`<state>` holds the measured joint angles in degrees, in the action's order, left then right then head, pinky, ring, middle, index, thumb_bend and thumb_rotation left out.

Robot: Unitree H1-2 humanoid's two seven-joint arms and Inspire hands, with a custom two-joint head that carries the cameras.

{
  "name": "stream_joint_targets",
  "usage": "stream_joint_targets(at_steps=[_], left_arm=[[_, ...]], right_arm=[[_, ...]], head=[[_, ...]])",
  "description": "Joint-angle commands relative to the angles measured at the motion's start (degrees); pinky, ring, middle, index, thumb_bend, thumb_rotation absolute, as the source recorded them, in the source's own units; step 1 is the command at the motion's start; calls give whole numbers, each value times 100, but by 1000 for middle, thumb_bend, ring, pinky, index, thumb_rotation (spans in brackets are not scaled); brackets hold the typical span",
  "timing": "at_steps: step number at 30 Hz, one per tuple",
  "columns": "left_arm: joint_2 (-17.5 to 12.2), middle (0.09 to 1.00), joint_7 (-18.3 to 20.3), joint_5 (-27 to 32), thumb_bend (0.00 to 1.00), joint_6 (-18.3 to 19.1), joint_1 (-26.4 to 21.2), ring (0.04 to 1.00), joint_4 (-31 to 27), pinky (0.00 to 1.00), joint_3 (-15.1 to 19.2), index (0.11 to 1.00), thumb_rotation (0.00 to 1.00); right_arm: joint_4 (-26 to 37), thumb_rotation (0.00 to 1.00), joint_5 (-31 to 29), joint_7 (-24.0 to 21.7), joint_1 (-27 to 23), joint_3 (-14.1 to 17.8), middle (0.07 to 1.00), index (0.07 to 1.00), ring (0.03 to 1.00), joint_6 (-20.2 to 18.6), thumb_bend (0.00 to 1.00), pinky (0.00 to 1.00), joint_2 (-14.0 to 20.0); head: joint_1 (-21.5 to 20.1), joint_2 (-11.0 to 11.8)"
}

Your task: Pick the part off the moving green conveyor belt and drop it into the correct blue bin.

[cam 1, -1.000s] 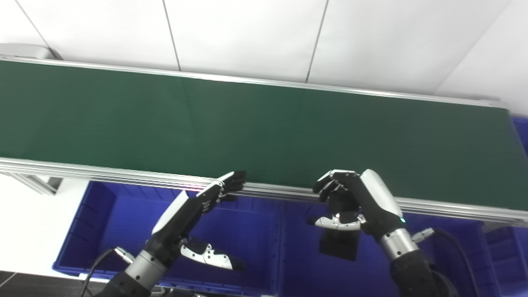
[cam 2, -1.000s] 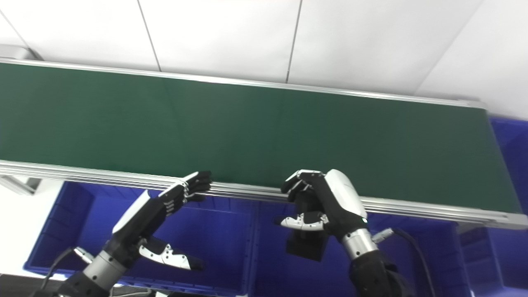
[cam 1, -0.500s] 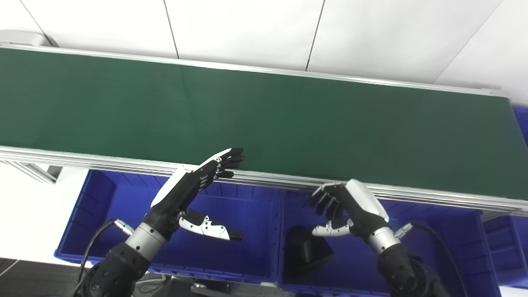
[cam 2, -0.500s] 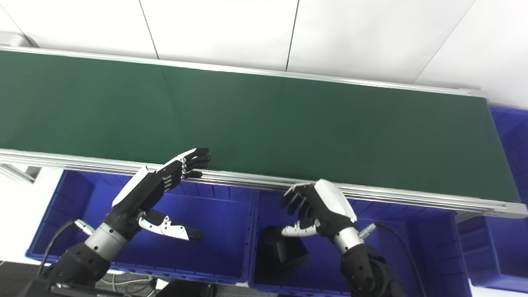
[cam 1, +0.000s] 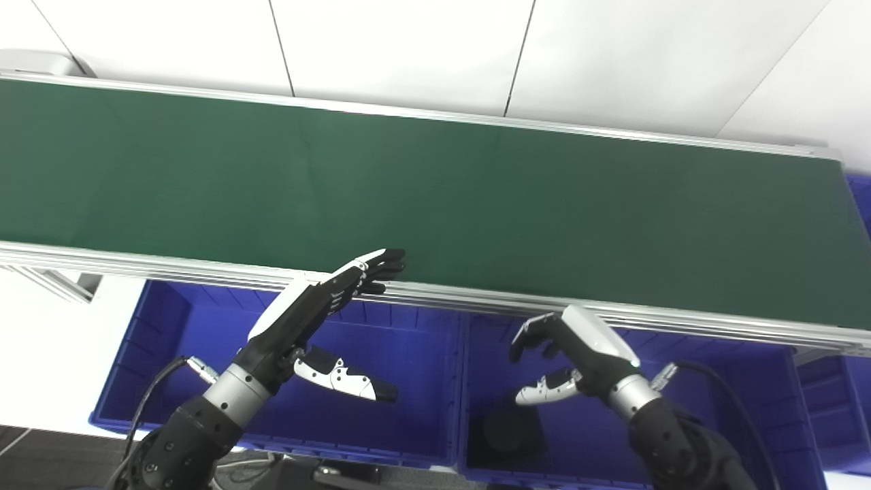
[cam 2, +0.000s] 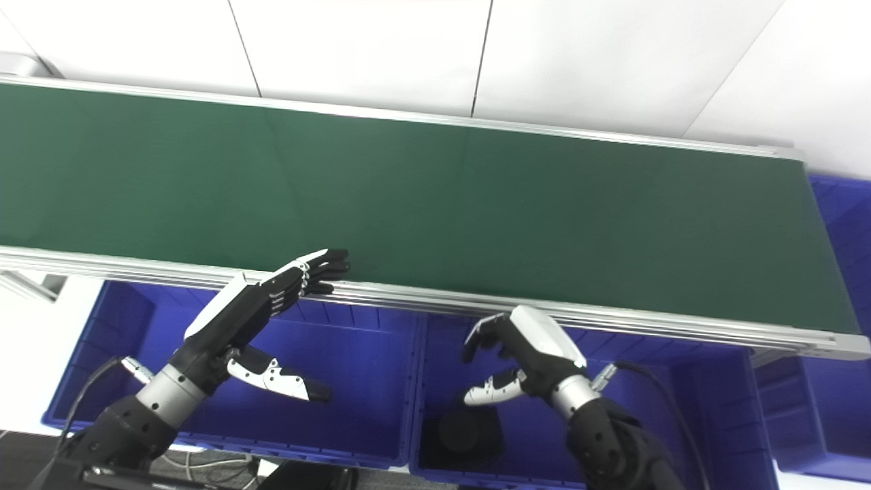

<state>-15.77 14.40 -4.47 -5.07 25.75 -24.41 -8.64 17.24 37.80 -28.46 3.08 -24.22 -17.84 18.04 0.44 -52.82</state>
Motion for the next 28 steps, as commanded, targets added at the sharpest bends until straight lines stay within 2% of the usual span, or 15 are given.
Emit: stream_joint_targets(at_steps=[1,4,7,12,15,21,28], left_arm=[[-90,886,30,-5,947,-168,23,875,-134,827,6,906,179],[-141,891,70,-5,945,-116,42,881,-179,838,18,909,183],[-180,893,81,24,950,-104,62,877,-219,824,43,908,172],[-242,901,111,138,954,-32,77,885,-267,838,76,915,183],[-253,906,131,200,958,-54,87,888,-249,841,117,922,203],[-285,928,234,297,960,-20,3,905,-188,851,119,947,216],[-335,957,331,265,955,105,-102,939,-140,884,77,970,216]], right_arm=[[352,223,-151,71,40,137,799,748,761,-32,743,656,-1],[846,260,-464,223,285,414,808,778,770,50,767,663,-65],[1275,354,-748,432,566,671,820,831,757,144,801,643,-203],[1671,418,-1096,672,941,883,821,857,743,216,814,632,-332],[1769,451,-1241,729,1101,935,833,885,748,263,824,627,-350],[1733,502,-1477,620,1295,932,899,954,825,137,877,700,-177],[1606,440,-1428,706,1408,888,944,986,877,132,945,754,-75]], head=[[2,4],[4,3],[-7,-12],[-24,-11],[-43,-11],[-105,44],[-181,133]])
